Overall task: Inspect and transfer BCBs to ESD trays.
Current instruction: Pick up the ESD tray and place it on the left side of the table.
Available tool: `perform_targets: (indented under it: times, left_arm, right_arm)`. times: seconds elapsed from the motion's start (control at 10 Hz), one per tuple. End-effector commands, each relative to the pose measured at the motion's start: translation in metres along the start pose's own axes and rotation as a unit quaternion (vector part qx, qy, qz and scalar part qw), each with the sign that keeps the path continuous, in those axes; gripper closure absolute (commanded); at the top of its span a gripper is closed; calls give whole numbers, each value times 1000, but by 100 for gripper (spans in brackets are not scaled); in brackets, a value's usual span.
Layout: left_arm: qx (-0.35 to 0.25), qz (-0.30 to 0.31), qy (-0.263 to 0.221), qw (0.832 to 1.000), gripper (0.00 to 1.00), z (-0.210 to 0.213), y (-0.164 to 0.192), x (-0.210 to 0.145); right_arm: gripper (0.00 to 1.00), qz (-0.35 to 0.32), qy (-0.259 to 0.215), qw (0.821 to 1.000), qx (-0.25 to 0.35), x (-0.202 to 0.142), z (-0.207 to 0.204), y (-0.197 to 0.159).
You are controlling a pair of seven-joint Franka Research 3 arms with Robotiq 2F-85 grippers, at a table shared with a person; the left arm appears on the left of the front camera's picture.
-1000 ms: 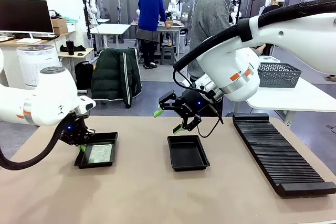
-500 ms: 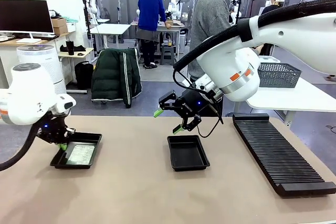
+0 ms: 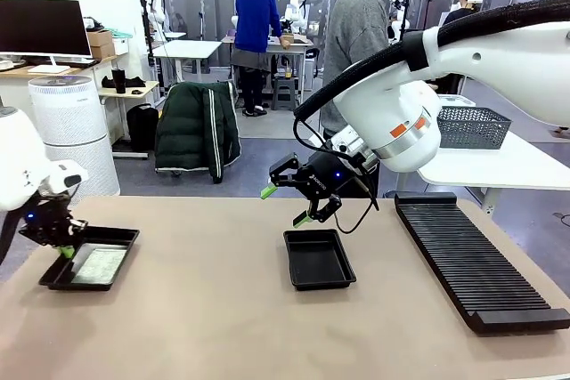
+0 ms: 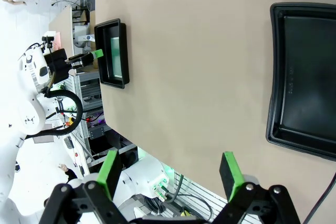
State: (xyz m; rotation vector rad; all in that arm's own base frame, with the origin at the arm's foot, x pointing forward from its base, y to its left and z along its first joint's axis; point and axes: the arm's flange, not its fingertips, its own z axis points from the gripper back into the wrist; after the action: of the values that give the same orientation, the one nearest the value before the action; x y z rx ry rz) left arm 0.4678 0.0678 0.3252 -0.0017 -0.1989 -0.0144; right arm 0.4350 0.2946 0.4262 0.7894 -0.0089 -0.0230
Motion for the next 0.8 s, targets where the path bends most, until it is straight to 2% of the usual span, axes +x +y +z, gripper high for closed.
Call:
perform_targets:
  times: [0.0, 0.3, 0.7]
  left_arm:
    - [-12, -4, 9, 1000, 97, -2, 27, -6]
    - [-11, -6, 9, 1000, 97, -3, 47, -11]
    - [1, 3, 8, 1000, 97, -1, 42, -11]
  right_arm:
    - [0, -5, -5, 1000, -1, 0, 0, 1]
    - [0, -5, -5, 1000, -1, 0, 0, 1]
    - [0, -5, -5, 1000, -1, 0, 0, 1]
